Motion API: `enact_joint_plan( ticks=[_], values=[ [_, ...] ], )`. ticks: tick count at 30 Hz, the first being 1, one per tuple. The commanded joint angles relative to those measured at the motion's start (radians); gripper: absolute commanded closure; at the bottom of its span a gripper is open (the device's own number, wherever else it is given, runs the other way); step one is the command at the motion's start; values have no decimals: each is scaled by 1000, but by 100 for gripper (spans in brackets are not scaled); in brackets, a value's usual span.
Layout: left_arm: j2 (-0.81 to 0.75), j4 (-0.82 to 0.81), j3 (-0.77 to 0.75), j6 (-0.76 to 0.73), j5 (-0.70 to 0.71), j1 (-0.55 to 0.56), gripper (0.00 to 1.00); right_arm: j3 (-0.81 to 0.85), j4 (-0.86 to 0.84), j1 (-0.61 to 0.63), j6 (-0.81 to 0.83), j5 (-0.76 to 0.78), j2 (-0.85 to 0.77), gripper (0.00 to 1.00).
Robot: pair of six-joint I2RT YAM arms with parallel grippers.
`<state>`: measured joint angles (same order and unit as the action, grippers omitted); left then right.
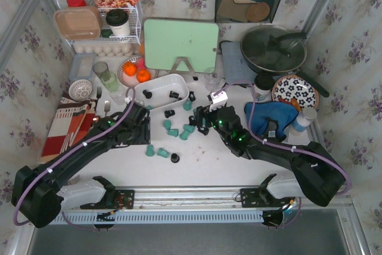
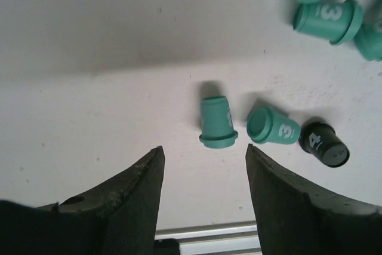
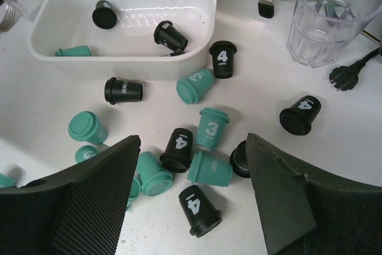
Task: Mix the coffee capsules in the storage basket
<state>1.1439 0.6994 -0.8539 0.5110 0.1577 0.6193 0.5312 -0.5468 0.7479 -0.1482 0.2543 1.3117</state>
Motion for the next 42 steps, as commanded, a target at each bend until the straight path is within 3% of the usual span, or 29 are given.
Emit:
enact_joint_plan(
  ticks=[1,10,21,25,29,42],
  values=[
    [12,23,25,67,-41,2,40,8,-27,0,-3,1,12,21],
    [135,-31,33,117,-105,14,41,19,-15,1,-1,1,32,21],
    [226,-49,39,169,-57,17,44,30,-6,1,-6,-14,44,20],
    [262,-77,35,163,-66,19,60,30,-4,0,-7,-19,44,20],
    [317,-95,35,166,-64,19,67,33,-3,1,-8,-25,46,20],
    [382,-107,41,161,-40,19,68,37,4,1,-6,-31,50,19]
  ],
)
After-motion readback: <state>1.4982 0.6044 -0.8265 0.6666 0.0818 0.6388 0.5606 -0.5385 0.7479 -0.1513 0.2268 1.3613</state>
